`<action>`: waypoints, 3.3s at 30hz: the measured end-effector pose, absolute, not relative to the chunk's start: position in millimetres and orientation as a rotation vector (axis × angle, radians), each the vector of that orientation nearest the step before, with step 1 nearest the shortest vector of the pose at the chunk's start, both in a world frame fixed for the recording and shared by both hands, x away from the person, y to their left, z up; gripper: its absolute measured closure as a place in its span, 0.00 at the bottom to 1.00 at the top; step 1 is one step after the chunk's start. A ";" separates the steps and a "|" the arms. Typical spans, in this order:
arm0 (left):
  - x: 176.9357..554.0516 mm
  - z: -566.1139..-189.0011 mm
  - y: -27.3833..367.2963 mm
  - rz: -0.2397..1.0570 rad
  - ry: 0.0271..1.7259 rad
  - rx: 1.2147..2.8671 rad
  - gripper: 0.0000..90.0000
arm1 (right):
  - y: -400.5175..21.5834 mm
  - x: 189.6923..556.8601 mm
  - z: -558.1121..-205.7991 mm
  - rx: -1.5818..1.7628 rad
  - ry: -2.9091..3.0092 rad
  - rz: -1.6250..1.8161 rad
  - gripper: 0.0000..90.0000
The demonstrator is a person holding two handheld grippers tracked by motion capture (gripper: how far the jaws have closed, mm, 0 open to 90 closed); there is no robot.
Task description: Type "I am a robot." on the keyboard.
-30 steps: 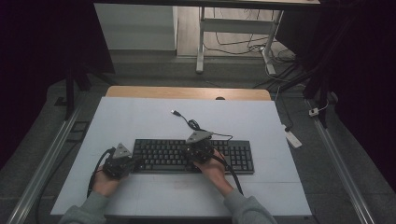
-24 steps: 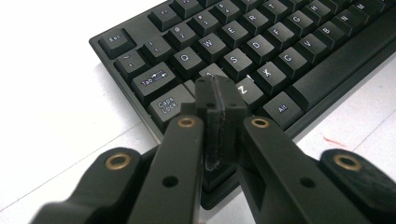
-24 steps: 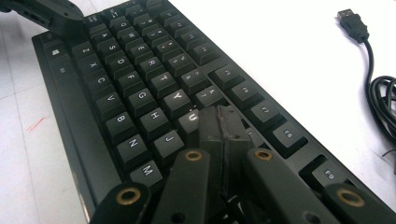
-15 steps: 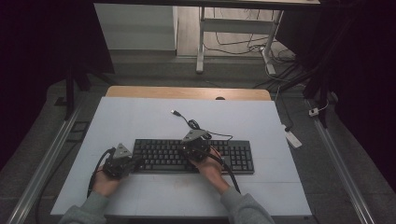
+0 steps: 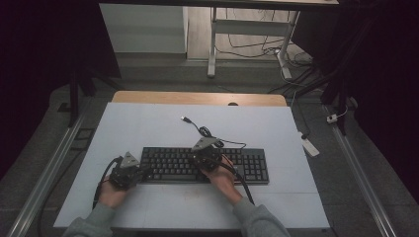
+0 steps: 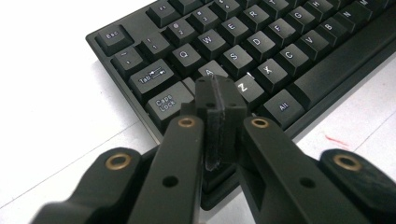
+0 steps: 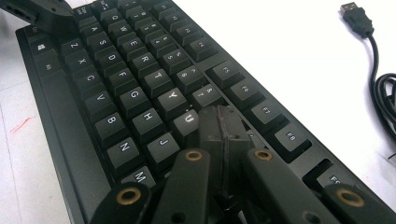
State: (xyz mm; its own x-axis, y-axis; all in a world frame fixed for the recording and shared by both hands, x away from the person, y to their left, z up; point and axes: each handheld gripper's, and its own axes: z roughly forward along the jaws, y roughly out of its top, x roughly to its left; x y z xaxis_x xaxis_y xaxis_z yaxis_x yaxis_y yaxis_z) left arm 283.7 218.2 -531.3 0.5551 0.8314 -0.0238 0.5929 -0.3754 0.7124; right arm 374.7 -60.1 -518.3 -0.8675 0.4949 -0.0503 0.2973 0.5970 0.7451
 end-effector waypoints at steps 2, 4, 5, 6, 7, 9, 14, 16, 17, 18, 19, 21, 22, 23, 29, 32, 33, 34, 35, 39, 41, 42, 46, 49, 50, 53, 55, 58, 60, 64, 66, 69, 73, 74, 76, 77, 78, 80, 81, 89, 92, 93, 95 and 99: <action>282.8 -529.4 218.8 0.447 1.132 2.087 0.99 | -61.3 373.8 -515.7 0.654 2.557 1.164 1.00; 281.8 -526.7 219.6 0.456 1.128 2.074 0.98 | -63.5 372.9 -511.9 0.654 2.543 1.191 1.00; 281.4 -525.6 220.0 0.454 1.127 2.064 0.98 | -64.5 372.6 -510.6 0.653 2.538 1.210 1.00; 280.9 -524.6 220.4 0.457 1.127 2.057 0.98 | -65.7 372.3 -509.4 0.651 2.535 1.220 1.00; 280.9 -524.6 220.4 0.457 1.127 2.057 0.98 | -66.8 371.4 -508.2 0.655 2.534 1.214 1.00; 280.1 -523.1 221.1 0.456 1.123 2.046 0.96 | -69.1 370.9 -507.7 0.652 2.538 1.229 0.99; 277.8 -519.5 222.1 0.455 1.112 2.013 0.82 | -79.8 365.7 -503.9 0.660 2.525 1.248 0.85; 277.1 -518.2 222.5 0.464 1.120 1.997 0.74 | -87.5 362.6 -501.3 0.670 2.513 1.263 0.81; 277.1 -518.2 222.5 0.464 1.120 1.997 0.71 | -92.3 360.8 -499.7 0.674 2.510 1.270 0.79; 277.2 -517.9 223.2 0.463 1.126 1.991 0.68 | -97.2 358.9 -498.6 0.676 2.502 1.285 0.78; 277.4 -517.8 223.4 0.459 1.131 1.988 0.65 | -102.4 357.3 -497.2 0.676 2.497 1.280 0.77; 277.6 -517.7 223.7 0.455 1.141 1.985 0.59 | -112.1 354.8 -495.6 0.685 2.486 1.288 0.74; 277.6 -517.7 223.7 0.455 1.141 1.985 0.57 | -117.3 353.6 -494.7 0.690 2.483 1.289 0.73; 277.6 -517.5 223.9 0.455 1.145 1.981 0.55 | -122.7 352.2 -494.2 0.695 2.476 1.294 0.73; 277.6 -516.0 226.5 0.443 1.156 1.963 0.46 | -157.2 341.2 -493.8 0.716 2.449 1.286 0.68; 277.2 -514.7 228.2 0.425 1.156 1.955 0.42 | -173.5 333.6 -493.9 0.725 2.440 1.277 0.67; 277.2 -514.7 228.2 0.425 1.156 1.955 0.41 | -178.4 331.2 -493.7 0.726 2.436 1.273 0.67; 276.6 -513.7 228.7 0.421 1.153 1.949 0.40 | -182.9 329.1 -493.7 0.726 2.432 1.278 0.67; 276.4 -513.0 229.1 0.418 1.148 1.948 0.40 | -187.2 327.0 -493.4 0.733 2.430 1.280 0.67; 276.2 -511.6 229.8 0.412 1.137 1.945 0.38 | -200.9 321.8 -494.2 0.743 2.419 1.284 0.66; 276.2 -511.3 229.7 0.401 1.126 1.953 0.38 | -203.2 321.4 -494.7 0.746 2.418 1.284 0.66; 275.9 -511.1 229.4 0.400 1.119 1.956 0.39 | -206.3 321.4 -496.2 0.753 2.418 1.282 0.66; 274.9 -509.9 227.8 0.393 1.085 1.971 0.43 | -207.7 323.0 -498.3 0.762 2.421 1.287 0.65; 274.3 -508.5 226.8 0.384 1.068 1.980 0.45 | -207.3 323.4 -498.7 0.761 2.420 1.290 0.65; 274.2 -507.8 226.4 0.382 1.062 1.983 0.45 | -207.3 323.4 -498.7 0.761 2.420 1.290 0.65; 273.5 -505.3 225.4 0.375 1.041 1.992 0.49 | -207.7 322.9 -498.0 0.763 2.418 1.289 0.65; 273.5 -503.6 224.4 0.372 1.033 2.000 0.51 | -207.9 322.7 -497.7 0.767 2.415 1.284 0.65; 273.7 -500.5 222.2 0.359 1.019 2.010 0.54 | -208.2 322.6 -497.6 0.771 2.415 1.284 0.65; 274.0 -497.7 219.8 0.352 1.007 2.018 0.58 | -208.3 322.2 -497.3 0.778 2.409 1.289 0.65; 278.4 -491.3 213.5 0.340 0.975 2.053 0.68 | -209.3 321.3 -496.3 0.785 2.402 1.301 0.64; 282.1 -488.0 210.8 0.330 0.966 2.059 0.74 | -210.0 320.6 -496.1 0.785 2.402 1.296 0.64; 287.4 -485.6 204.9 0.298 0.953 2.064 0.91 | -212.0 319.9 -496.7 0.793 2.397 1.293 0.64; 291.7 -487.6 193.6 0.253 0.912 2.094 0.99 | -214.1 319.6 -498.2 0.798 2.404 1.291 0.64; 292.6 -488.6 190.8 0.248 0.903 2.105 0.99 | -214.7 319.4 -498.5 0.800 2.404 1.289 0.64; 293.3 -490.8 185.4 0.236 0.890 2.111 0.99 | -214.9 319.3 -498.7 0.802 2.405 1.289 0.64; 293.2 -492.0 183.1 0.230 0.884 2.112 0.99 | -215.1 319.4 -498.8 0.802 2.406 1.285 0.64; 293.2 -492.9 180.8 0.227 0.878 2.118 0.99 | -215.1 319.4 -498.8 0.802 2.406 1.285 0.64; 292.9 -494.7 176.8 0.227 0.867 2.132 0.99 | -214.4 320.1 -500.2 0.799 2.413 1.280 0.63; 292.8 -495.8 175.1 0.223 0.866 2.134 0.99 | -214.0 320.2 -500.5 0.800 2.412 1.271 0.63; 294.0 -507.2 161.0 0.232 0.851 2.179 0.99 | -213.2 321.2 -502.3 0.796 2.420 1.260 0.63; 294.9 -509.8 157.8 0.231 0.851 2.187 0.99 | -212.8 321.4 -503.2 0.795 2.423 1.257 0.63; 294.9 -510.6 156.7 0.231 0.849 2.196 0.99 | -212.7 321.4 -503.4 0.796 2.424 1.256 0.63; 295.3 -512.3 154.5 0.232 0.843 2.203 0.99 | -212.6 321.5 -503.7 0.796 2.423 1.258 0.63; 296.3 -515.1 151.7 0.238 0.842 2.218 0.99 | -212.4 321.7 -504.0 0.799 2.425 1.253 0.63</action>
State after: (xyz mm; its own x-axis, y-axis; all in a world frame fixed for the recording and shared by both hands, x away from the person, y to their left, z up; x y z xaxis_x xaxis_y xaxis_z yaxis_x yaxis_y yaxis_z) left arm 296.3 151.7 -515.1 0.7675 0.6357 -0.0827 0.4988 -0.5111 0.7000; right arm 321.7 -212.4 -504.0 -0.8018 0.5975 -0.0079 0.3392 0.4660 0.8172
